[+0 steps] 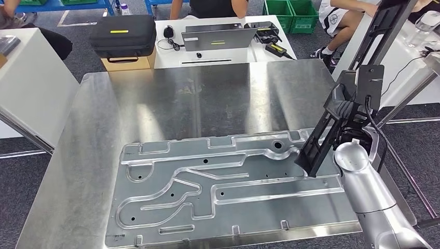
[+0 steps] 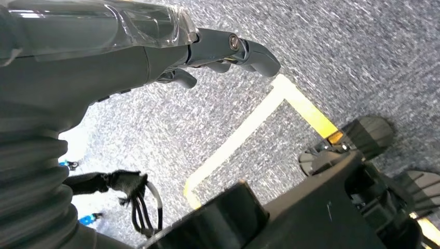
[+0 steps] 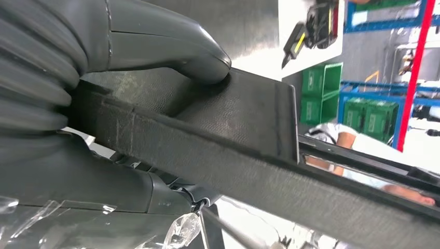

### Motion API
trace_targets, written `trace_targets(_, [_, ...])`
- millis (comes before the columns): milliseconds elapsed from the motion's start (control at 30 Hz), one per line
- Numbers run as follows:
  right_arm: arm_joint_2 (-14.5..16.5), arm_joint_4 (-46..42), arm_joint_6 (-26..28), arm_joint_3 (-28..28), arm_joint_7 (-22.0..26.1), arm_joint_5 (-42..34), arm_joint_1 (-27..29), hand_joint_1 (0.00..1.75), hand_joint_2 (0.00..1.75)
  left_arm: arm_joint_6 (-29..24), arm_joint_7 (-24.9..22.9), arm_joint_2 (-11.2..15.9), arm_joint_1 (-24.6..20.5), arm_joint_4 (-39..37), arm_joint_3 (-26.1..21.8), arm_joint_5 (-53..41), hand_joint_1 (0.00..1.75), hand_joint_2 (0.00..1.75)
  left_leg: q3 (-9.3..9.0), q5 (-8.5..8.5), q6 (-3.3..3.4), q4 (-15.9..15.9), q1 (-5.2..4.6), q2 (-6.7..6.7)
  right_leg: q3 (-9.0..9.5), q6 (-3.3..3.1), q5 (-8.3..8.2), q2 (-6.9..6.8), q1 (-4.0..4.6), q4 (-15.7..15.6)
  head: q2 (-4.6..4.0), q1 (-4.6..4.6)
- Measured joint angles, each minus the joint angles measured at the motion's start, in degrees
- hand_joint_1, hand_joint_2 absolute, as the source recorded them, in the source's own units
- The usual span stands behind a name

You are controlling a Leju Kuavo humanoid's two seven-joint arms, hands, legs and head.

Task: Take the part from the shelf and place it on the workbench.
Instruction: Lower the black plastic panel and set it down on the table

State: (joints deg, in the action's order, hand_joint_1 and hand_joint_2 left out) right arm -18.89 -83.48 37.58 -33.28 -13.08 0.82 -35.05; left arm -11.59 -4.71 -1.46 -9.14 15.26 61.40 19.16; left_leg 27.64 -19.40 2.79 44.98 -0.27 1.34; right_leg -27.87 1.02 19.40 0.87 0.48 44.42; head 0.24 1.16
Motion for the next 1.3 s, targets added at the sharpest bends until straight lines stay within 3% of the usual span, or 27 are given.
trace_targets(233, [0.7, 1.3, -1.4, -0.1, 3.2, -3.2, -0.4, 1.75, 1.75, 0.1, 0.4, 0.0, -0.3, 0.0, 0.0, -0.3, 0.0, 1.75, -0.09, 0.0, 0.0, 0.3, 0.02, -0.03, -0.01, 0.0, 0.0, 0.01, -0.06, 0.5, -0.03, 0.0])
trace_targets(433, [1.0, 3.0, -4.2, -1.4, 3.7, -0.6, -1.6, 1.75, 1.75, 0.2, 0.4, 0.0, -0.4, 0.0, 0.0, -1.1, 0.0, 1.75, -0.2, 0.03, -0.03, 0.3, 0.02, -0.03, -0.03, 0.0, 0.01, 0.02, -0.06, 0.7, -0.07, -0.01])
trace_targets(633, [2.2, 5.2, -2.1, -4.0, 3.5, 10.9, -2.8, 1.75, 1.75, 1.0, -0.1, 0.0, -0.7, 0.0, 0.1, -2.4, 0.0, 1.75, -0.21, 0.17, -0.18, 0.3, 0.04, -0.02, -0.11, -0.03, -0.01, 0.0, -0.05, 0.9, -0.07, -0.05])
trace_targets(733, [2.8, 5.2, 0.3, -4.4, 2.5, 20.2, -3.2, 1.75, 1.75, 1.2, -0.3, 0.0, -0.8, 0.0, 0.1, -3.3, 0.0, 1.75, -0.12, 0.33, -0.16, 0.3, 0.03, -0.01, -0.2, -0.06, -0.07, -0.05, -0.07, 0.9, -0.07, -0.08])
trace_targets(833, [3.0, 3.6, 0.2, -4.3, -1.4, 28.6, -5.3, 1.75, 1.75, 1.6, -0.4, 0.0, -0.8, 0.0, 0.3, -4.1, 0.0, 1.75, -0.11, 0.37, -0.17, 0.3, 0.02, -0.03, -0.25, -0.07, -0.13, -0.04, -0.09, 0.9, -0.07, -0.13])
trace_targets(933, [3.0, 1.3, -2.6, -4.2, -5.2, 32.2, -8.5, 1.75, 1.75, 2.0, -0.4, 0.0, -0.9, 0.0, 0.5, -4.3, 0.0, 1.75, -0.15, 0.38, -0.18, 0.3, 0.01, -0.05, -0.22, -0.08, -0.15, -0.01, -0.1, 0.9, -0.07, -0.19])
trace_targets(1100, [3.0, -1.1, -7.1, -4.2, -7.4, 31.7, -12.2, 1.75, 1.75, 1.9, -0.2, -0.2, -1.0, 0.0, 0.6, -5.0, 0.0, 1.75, -0.17, 0.47, -0.18, 0.3, -0.02, -0.03, -0.15, -0.04, -0.24, 0.0, -0.12, 0.9, -0.07, -0.17])
trace_targets(1300, [3.0, -1.1, -8.6, -4.6, -5.1, 27.7, -11.7, 1.75, 1.75, 1.8, 0.1, -0.4, -1.2, 0.0, 0.9, -5.2, 0.0, 1.75, -0.03, 0.69, -0.06, 0.3, -0.13, -0.04, -0.31, 0.03, -0.51, 0.0, -0.22, 0.9, -0.07, -0.15])
